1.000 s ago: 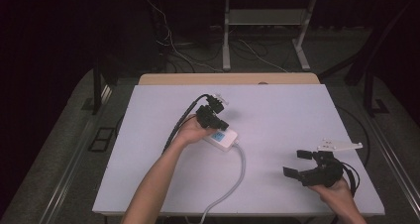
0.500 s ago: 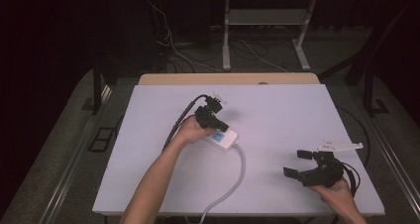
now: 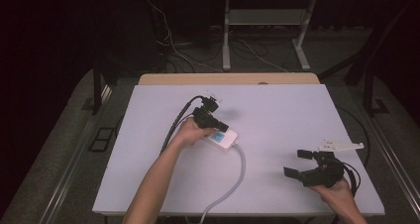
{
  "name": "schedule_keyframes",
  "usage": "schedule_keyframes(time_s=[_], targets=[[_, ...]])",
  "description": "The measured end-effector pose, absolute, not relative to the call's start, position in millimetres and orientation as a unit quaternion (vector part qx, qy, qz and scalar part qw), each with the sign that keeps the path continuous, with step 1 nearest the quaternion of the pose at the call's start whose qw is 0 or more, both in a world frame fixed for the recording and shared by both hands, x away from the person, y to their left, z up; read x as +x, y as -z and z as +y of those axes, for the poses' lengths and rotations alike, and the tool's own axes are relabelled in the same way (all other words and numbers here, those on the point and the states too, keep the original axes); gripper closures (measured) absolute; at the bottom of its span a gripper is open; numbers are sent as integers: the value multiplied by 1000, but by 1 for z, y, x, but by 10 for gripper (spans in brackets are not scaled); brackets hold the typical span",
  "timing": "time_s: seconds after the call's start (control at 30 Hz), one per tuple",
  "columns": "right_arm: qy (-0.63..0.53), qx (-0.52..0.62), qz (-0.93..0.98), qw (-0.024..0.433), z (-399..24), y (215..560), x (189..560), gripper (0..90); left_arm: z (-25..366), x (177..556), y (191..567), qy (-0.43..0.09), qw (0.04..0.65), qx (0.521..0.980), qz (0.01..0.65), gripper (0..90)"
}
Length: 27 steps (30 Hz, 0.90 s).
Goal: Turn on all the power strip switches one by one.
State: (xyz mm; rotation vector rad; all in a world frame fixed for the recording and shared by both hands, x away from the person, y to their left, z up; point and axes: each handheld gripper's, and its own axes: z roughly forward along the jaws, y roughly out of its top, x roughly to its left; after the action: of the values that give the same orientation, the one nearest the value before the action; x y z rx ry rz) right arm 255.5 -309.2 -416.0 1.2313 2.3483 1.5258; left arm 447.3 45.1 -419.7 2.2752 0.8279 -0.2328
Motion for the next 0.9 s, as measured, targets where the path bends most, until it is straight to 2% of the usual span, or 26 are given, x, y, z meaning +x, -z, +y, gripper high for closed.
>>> schedule_keyframes(time_s=[0.9], targets=[[-502,405,763,37,-308,416,255,5,40,440,409,35,329,892,308,899]])
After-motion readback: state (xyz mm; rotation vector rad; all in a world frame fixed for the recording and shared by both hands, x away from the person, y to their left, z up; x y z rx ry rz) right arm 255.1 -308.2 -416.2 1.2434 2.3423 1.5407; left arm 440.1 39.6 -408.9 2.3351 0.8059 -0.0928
